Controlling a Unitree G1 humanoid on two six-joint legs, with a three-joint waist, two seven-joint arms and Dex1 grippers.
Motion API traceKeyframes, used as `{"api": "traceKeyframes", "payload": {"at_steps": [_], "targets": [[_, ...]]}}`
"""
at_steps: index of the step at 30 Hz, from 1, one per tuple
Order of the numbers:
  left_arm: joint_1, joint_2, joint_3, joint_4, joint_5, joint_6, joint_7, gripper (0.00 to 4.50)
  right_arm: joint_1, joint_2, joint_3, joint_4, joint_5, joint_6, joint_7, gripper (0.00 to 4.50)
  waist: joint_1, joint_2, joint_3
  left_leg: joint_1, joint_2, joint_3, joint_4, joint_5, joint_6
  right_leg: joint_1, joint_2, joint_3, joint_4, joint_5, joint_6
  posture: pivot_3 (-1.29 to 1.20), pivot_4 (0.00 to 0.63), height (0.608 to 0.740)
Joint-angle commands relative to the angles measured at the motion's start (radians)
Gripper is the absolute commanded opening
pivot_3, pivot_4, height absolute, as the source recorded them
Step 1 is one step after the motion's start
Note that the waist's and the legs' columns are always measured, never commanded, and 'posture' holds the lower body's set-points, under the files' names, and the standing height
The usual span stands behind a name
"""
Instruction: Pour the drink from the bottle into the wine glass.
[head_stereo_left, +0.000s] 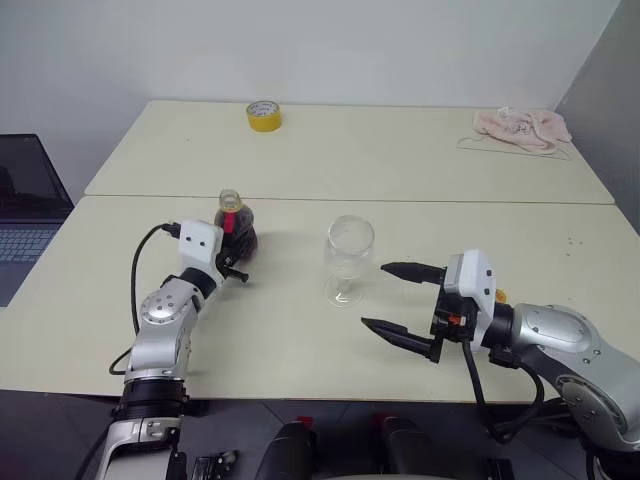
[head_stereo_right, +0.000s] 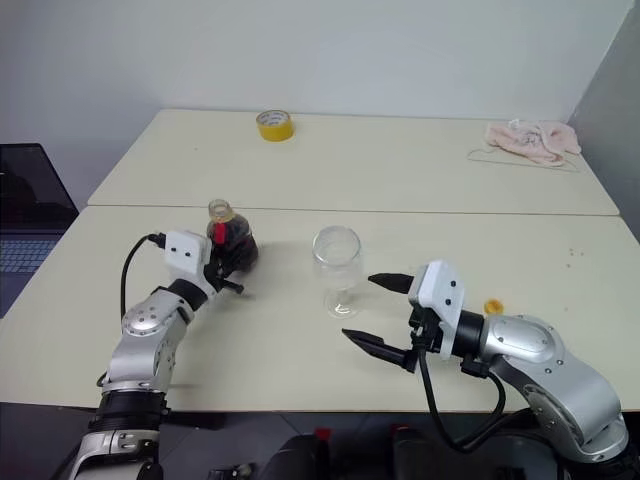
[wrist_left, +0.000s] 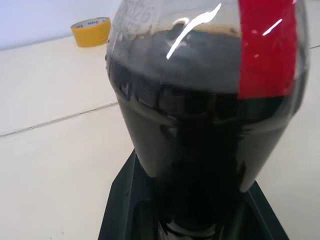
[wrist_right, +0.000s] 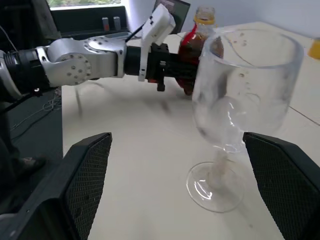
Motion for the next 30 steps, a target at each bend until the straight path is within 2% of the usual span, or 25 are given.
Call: {"api": "traceKeyframes", "payload": {"at_steps": [1,6,11,20,30], "targets": [[-0.050,0.020,-0.016,-0.123,0.001,0.022,-0.011,0.75,0.010,-0.011,-0.050,-0.042,0.025,-0.008,-0.008,4.50,0.001,0.000,0.000,0.000,0.000,0.000,0.000,0.000,0.000,0.000,0.000,0.000,0.000,0.000,0.000,0.00,0.150,0.740],[-0.129,0.041,-0.067,-0.150,0.024,0.029,-0.054,0.75,-0.016,-0.012,-0.088,-0.052,0.073,0.019,-0.036,4.50,0.001,0.000,0.000,0.000,0.000,0.000,0.000,0.000,0.000,0.000,0.000,0.000,0.000,0.000,0.000,0.00,0.150,0.740],[-0.218,0.073,-0.139,-0.104,0.095,-0.050,-0.106,0.75,-0.045,-0.002,-0.099,-0.054,0.109,0.047,-0.075,4.50,0.000,0.000,0.000,0.000,0.000,0.000,0.000,0.000,0.000,0.000,0.000,0.000,0.000,0.000,0.000,0.00,0.150,0.740],[-0.365,0.125,-0.214,0.087,0.205,-0.323,-0.175,0.75,-0.076,0.001,-0.102,-0.073,0.155,0.095,-0.142,4.50,-0.005,-0.001,0.000,0.000,0.000,0.001,0.000,0.000,0.000,-0.001,0.000,0.001,0.000,0.000,0.000,0.00,0.150,0.740],[-0.442,0.143,-0.229,0.258,0.287,-0.585,-0.152,0.75,-0.112,0.007,-0.085,-0.080,0.181,0.118,-0.177,4.50,-0.009,-0.001,0.000,-0.001,-0.001,0.001,0.000,0.000,0.000,-0.001,0.000,0.000,0.000,0.000,0.000,0.00,0.150,0.740]]}}
